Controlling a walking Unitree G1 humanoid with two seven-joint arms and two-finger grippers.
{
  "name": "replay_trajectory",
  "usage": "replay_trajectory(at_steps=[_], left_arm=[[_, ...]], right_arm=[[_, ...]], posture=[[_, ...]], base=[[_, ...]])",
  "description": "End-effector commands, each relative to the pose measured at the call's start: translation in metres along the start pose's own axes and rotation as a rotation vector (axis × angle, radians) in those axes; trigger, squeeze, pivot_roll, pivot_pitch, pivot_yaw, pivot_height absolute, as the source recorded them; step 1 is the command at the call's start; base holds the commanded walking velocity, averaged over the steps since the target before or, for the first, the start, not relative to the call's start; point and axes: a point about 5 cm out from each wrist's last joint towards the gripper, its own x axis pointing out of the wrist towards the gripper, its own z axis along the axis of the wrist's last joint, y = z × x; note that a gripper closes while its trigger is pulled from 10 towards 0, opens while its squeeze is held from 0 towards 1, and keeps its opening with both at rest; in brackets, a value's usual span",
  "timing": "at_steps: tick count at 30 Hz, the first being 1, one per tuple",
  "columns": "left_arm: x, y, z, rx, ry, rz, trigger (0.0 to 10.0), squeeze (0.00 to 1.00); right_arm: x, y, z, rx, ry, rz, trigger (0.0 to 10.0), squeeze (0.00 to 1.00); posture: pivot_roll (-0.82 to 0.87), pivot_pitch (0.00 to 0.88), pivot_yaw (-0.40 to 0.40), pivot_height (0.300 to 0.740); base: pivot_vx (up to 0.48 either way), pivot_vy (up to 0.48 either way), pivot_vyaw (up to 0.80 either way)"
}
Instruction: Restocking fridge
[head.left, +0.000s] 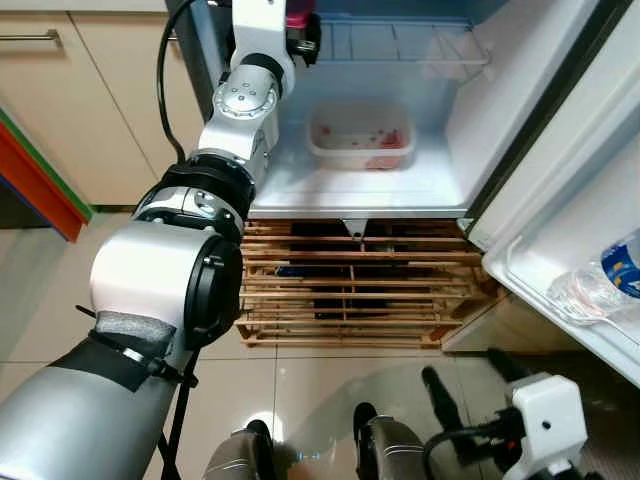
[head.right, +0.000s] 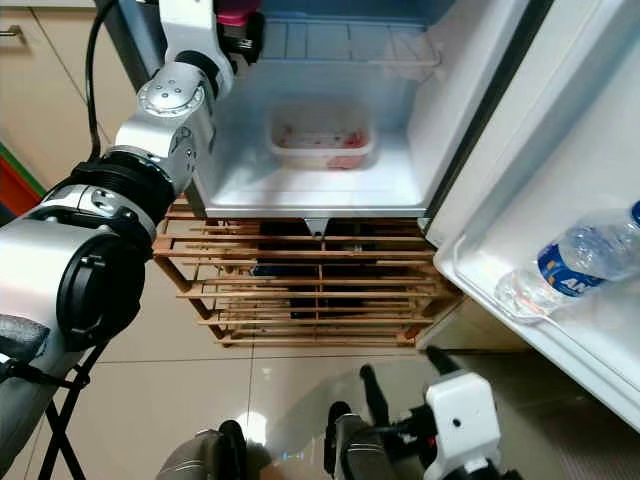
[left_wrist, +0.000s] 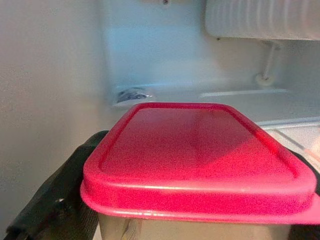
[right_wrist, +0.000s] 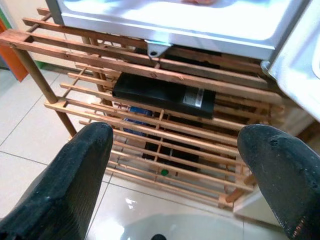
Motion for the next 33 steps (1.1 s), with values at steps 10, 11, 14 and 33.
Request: replay_trajectory(at_steps=[10, 11, 14, 33], left_arm=[[-0.009, -0.017, -0.006, -0.080, -0.089, -0.146, 10.0, 0.00], [-0.009, -0.017, -0.006, -0.080, -0.089, -0.146, 10.0, 0.00], [-0.026, -0.028, -0.020, -0.114, -0.124, -0.194, 10.0, 0.00], [-0.130, -0.039, -0.064, 0.014, -0.054, -0.186, 10.0, 0.00]], right_arm=[[0.028, -0.006, -0.001, 0.028, -0.025, -0.015, 10.0, 0.00], [0.028, -0.006, -0.001, 0.028, -0.025, -0.015, 10.0, 0.00], [0.044, -0.010, 0.001, 0.027, -0.050, -0.012, 10.0, 0.00], [0.090, -0.016, 0.012, 0.007, -0.175, -0.010, 10.0, 0.00]], posture=[[-0.27, 0.163, -0.007, 0.740], [-0.27, 0.163, -0.007, 0.740], [-0.23, 0.132, -0.007, 0.740], [-0.13, 0.000, 0.005, 0.740]], base=[[0.000, 0.000, 0.00], [0.000, 0.000, 0.00], [0.000, 0.000, 0.00], [0.000, 0.000, 0.00]])
